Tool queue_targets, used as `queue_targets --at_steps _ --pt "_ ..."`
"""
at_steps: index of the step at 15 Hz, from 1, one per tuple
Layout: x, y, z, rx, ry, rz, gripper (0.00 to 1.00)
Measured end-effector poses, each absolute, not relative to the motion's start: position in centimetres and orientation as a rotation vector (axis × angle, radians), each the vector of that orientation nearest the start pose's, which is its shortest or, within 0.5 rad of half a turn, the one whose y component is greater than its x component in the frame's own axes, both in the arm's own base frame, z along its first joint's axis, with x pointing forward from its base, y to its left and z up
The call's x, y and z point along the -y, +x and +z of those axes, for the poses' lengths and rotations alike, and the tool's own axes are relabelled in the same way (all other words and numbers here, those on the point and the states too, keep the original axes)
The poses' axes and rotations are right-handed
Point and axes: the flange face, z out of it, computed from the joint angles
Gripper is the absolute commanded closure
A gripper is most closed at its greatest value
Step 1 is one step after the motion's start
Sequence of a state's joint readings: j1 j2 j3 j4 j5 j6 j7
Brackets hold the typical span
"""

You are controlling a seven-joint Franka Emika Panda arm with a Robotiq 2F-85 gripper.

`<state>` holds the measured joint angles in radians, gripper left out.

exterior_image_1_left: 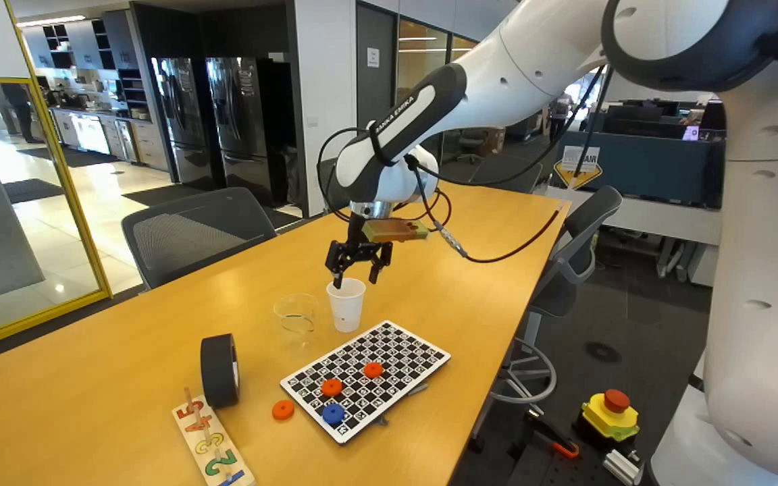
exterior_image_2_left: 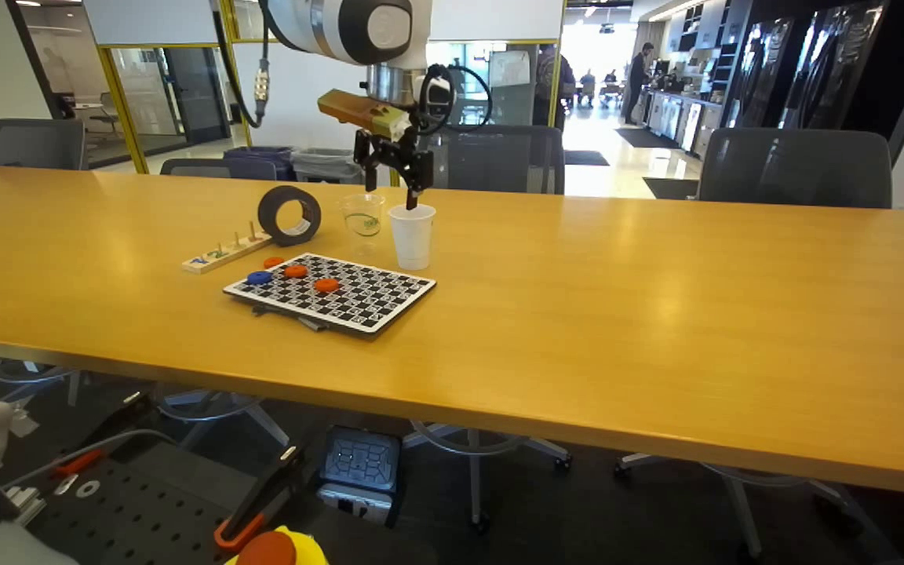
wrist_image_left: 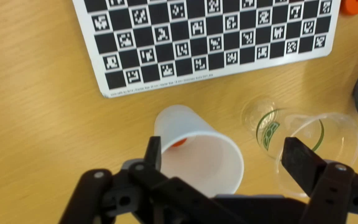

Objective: Put two rings in the clear cup and the rest in the white cup

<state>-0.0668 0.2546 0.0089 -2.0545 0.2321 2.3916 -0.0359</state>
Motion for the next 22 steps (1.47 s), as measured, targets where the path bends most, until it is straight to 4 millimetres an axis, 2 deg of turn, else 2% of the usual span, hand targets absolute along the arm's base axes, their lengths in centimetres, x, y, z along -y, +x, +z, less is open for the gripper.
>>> queue_targets --at_steps 5,9,12,15,22 --pt "0.4 52.0 30.1 -0.206 -2.985 0.017 0.00" --pt "-2.3 48.4 27.4 -0.116 -3.042 0.131 0.00" --pt "-3.9 47.1 25.9 -0.060 -3.097 0.131 0.00" --pt "-5.0 46.8 24.7 -0.031 -3.127 0.066 0.00" --pt "-5.8 47.2 22.7 -0.046 -3.157 -0.088 0.00"
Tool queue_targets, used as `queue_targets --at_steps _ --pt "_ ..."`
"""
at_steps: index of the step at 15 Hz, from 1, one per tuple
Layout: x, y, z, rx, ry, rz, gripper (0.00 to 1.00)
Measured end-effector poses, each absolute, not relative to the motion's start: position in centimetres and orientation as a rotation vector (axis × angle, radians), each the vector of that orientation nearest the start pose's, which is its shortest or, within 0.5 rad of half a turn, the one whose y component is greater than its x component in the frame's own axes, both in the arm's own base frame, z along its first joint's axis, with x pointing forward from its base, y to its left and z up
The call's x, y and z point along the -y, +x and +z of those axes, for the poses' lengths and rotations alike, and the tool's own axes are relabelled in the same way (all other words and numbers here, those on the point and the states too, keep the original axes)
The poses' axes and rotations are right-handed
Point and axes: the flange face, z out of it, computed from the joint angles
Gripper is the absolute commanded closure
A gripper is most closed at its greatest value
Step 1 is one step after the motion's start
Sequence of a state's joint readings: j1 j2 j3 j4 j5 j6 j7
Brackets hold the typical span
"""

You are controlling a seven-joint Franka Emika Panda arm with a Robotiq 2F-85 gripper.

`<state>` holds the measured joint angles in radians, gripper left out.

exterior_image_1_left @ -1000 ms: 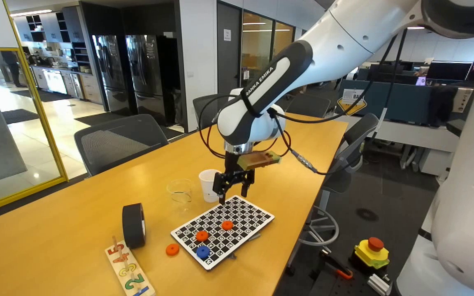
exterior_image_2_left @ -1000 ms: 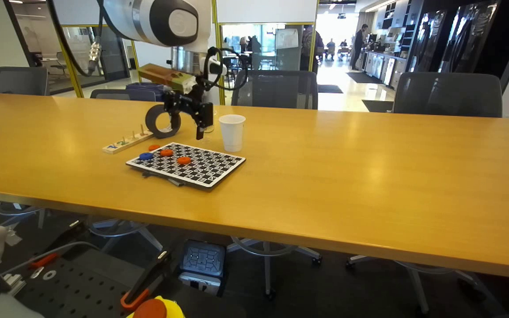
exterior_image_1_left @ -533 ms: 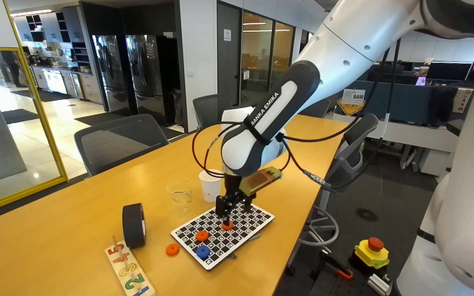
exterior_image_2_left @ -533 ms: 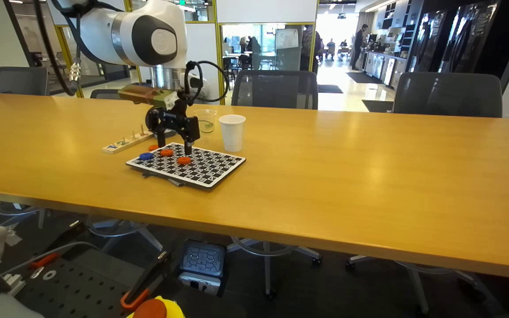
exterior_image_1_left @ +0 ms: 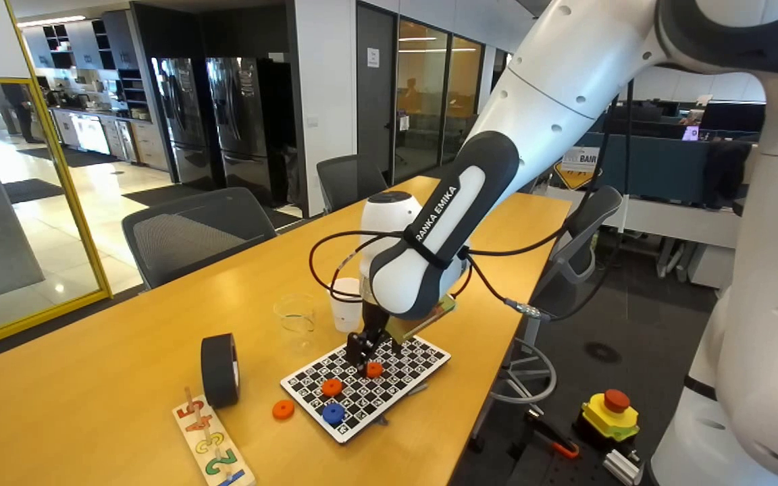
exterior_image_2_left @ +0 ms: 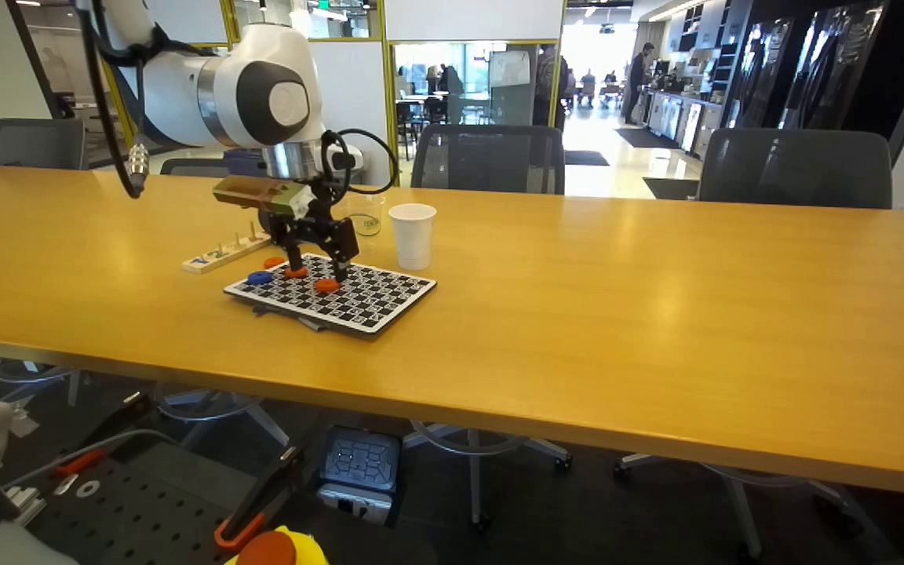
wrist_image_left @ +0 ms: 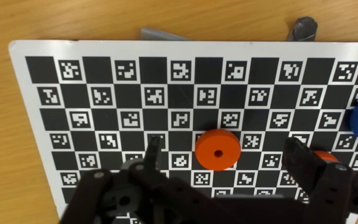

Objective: Put two rings in the clear cup and the rest in the white cup

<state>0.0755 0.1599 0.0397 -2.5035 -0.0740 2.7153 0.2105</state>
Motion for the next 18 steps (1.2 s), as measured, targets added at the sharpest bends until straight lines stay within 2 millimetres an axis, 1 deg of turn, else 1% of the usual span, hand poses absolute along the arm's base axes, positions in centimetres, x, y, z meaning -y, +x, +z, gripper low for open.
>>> queue_targets --at_steps 7,13,18 --pt "-5.3 47.2 21.1 -0.090 -3.201 -0.121 0.00" --pt "-5.4 47.3 20.7 -0.094 -3.200 -0.124 0.00" --pt "-5.6 47.7 20.6 -0.101 -3.195 -0.126 0.00"
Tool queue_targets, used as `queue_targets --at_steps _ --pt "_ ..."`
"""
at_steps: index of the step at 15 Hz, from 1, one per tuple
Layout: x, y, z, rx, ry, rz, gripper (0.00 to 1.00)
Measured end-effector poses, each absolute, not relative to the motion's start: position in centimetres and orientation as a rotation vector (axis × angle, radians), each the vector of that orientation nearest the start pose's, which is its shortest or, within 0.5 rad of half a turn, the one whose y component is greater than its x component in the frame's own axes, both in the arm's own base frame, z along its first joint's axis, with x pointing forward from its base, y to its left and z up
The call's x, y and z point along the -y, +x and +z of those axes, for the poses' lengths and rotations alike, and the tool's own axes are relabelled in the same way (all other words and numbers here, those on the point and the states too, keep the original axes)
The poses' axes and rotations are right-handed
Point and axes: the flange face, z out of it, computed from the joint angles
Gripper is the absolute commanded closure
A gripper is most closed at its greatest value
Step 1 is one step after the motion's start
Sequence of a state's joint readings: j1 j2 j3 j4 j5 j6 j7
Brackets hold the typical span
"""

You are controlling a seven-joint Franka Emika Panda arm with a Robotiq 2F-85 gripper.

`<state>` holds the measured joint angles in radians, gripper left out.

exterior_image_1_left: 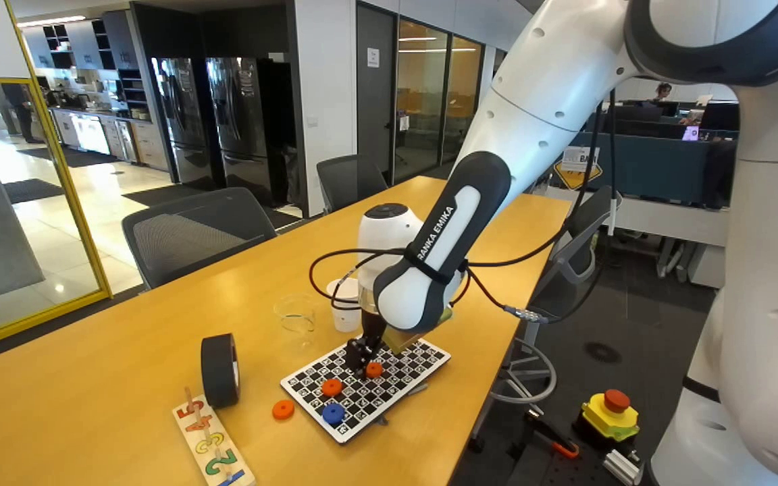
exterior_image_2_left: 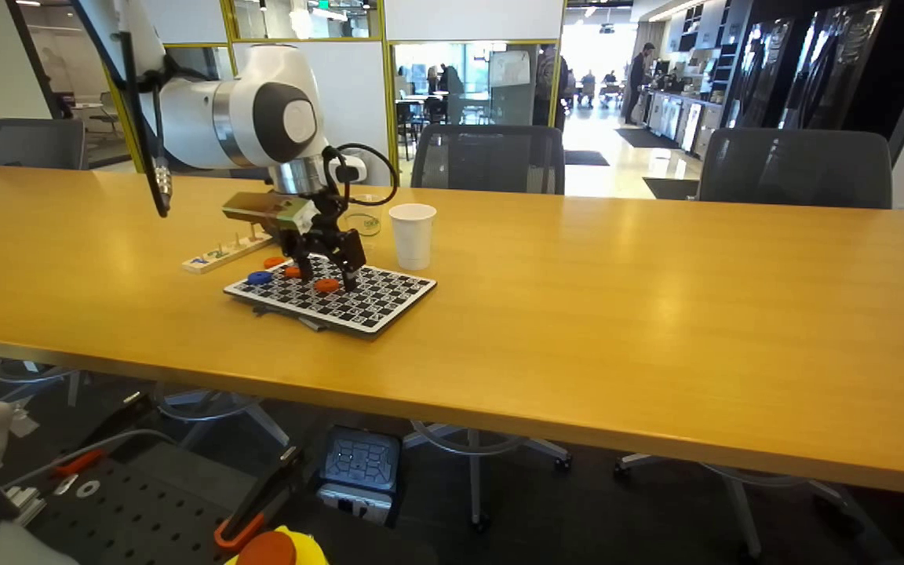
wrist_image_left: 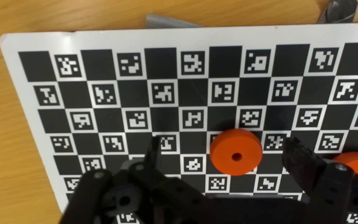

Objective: Put two rings in the clear cup and the rest in the white cup

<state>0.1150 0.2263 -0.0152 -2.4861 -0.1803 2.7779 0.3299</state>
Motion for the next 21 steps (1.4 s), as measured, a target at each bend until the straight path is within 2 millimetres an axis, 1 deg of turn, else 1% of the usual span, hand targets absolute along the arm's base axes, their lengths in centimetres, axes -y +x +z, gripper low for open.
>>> queue_targets --at_steps 1,2,3,6,9,10,11,17,19,21 --pt "-5.6 47.8 20.6 -0.103 -3.193 -0.128 0.00" --pt "-5.6 48.0 20.6 -0.105 -3.191 -0.128 0.25" --pt "-5.7 48.1 20.5 -0.102 -3.189 -0.127 0.26" --pt "-5.8 48.4 20.3 -0.093 -3.178 -0.119 0.49" --pt "-6.0 48.8 20.6 -0.086 -3.166 -0.130 0.73" --pt "-6.0 49.0 20.7 -0.086 -3.162 -0.134 0.79" --pt "-6.0 49.1 20.8 -0.086 -3.159 -0.138 0.83" --pt "-5.5 49.2 21.0 -0.124 -3.141 -0.136 0.83" --pt "-5.2 49.5 21.7 -0.139 -3.137 -0.159 0.83" --pt "-4.8 50.0 23.3 -0.151 -3.129 -0.206 0.83"
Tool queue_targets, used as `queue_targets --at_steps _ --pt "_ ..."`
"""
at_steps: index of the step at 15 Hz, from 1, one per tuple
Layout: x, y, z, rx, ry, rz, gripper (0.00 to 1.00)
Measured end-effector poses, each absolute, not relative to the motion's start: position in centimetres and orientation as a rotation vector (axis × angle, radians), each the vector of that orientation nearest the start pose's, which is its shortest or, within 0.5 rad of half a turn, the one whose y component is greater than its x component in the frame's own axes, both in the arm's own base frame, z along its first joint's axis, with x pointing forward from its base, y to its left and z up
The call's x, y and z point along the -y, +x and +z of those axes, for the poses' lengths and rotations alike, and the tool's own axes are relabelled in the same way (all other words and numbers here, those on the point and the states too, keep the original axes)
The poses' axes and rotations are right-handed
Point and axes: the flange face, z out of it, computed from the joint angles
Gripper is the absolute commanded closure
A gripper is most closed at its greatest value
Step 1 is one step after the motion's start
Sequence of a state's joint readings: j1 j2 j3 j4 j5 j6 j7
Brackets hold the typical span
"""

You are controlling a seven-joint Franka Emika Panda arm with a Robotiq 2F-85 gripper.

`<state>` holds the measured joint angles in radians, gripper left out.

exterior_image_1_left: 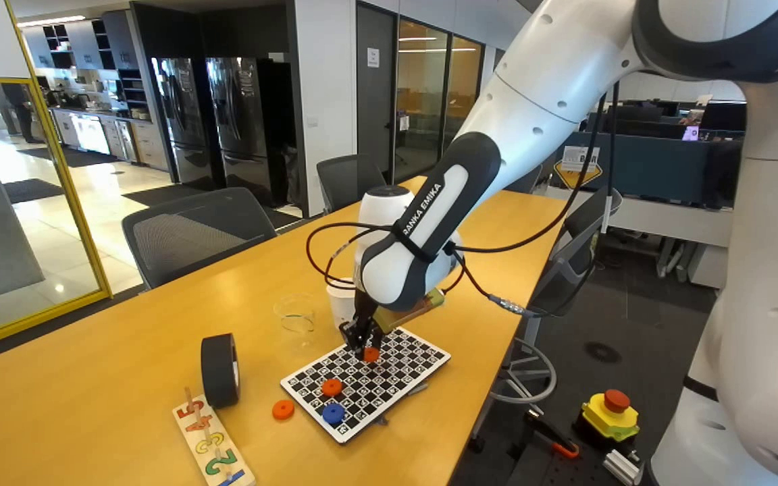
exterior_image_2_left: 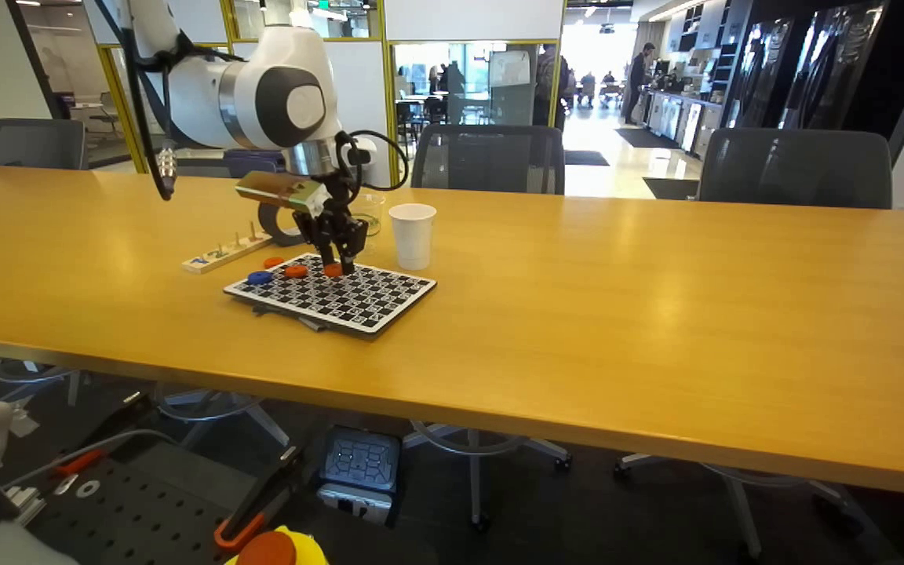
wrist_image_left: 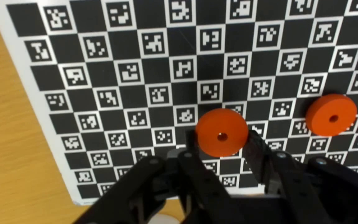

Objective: Put two rings in the clear cup and the rest in the white cup

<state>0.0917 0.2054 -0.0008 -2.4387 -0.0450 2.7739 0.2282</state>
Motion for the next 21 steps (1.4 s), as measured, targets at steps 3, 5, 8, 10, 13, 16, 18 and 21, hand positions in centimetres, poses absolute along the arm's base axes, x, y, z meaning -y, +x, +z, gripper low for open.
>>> queue_targets --at_steps 3,5,8,10,13,16,18,21 --pt "-4.4 51.0 26.7 -0.150 -3.116 -0.300 0.83" --pt "-4.2 51.9 29.4 -0.145 -3.106 -0.354 0.83" --pt "-3.9 53.2 33.3 -0.137 -3.081 -0.417 0.83" --pt "-3.5 54.2 34.9 -0.129 -3.061 -0.435 0.83" --pt "-2.5 55.6 35.6 -0.118 -3.039 -0.427 0.83" --pt "-1.2 57.2 34.9 -0.115 -3.030 -0.398 0.83" --pt "-0.3 58.4 34.0 -0.117 -3.031 -0.371 0.83" --pt "1.0 60.2 32.6 -0.124 -3.035 -0.333 0.83"
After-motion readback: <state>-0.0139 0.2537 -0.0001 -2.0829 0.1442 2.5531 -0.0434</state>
